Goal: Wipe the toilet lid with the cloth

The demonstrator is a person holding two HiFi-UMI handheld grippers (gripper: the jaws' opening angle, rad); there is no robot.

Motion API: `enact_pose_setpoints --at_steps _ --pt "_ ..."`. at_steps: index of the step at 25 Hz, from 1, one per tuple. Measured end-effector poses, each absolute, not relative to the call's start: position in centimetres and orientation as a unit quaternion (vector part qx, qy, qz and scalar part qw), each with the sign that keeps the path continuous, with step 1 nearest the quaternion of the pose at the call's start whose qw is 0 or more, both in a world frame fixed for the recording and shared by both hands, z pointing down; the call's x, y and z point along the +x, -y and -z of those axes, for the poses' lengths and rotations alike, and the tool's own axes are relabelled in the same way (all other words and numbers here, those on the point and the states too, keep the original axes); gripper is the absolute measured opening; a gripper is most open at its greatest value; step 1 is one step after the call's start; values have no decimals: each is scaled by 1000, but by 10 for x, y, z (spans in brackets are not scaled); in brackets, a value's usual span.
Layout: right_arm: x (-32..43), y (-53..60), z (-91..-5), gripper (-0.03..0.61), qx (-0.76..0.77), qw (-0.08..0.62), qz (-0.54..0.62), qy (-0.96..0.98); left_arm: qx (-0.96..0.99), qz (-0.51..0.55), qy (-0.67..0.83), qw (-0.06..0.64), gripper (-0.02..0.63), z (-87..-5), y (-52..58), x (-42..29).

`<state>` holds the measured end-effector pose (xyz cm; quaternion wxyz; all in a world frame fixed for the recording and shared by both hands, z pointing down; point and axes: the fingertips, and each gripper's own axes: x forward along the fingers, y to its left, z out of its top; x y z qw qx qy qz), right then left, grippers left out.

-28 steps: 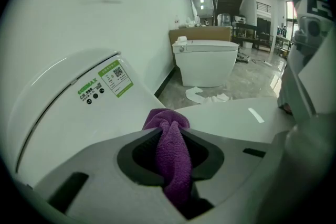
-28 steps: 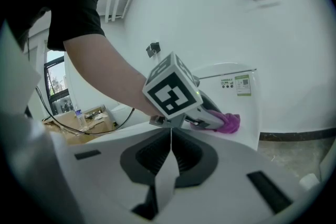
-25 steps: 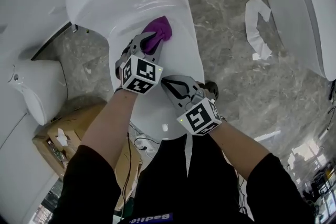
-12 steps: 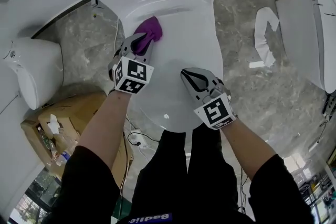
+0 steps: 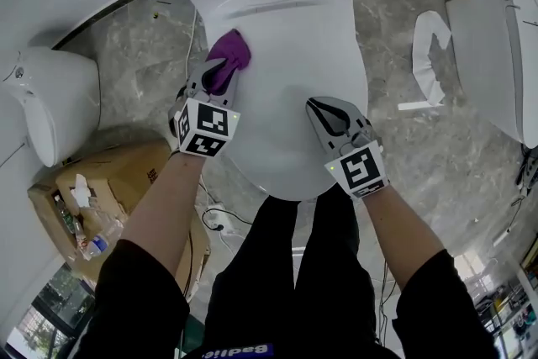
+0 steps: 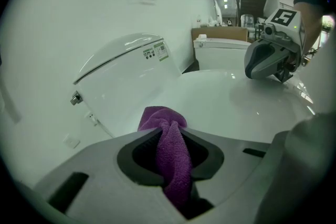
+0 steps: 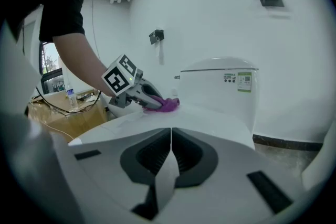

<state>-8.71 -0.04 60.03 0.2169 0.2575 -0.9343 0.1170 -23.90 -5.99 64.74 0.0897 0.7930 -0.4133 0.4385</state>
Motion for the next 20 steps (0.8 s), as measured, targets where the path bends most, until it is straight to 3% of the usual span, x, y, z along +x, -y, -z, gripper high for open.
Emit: enact_pose_setpoints --at_steps 20 --pt "-49 -50 -601 31 176 207 -76 959 830 -424 358 52 80 -650 78 -55"
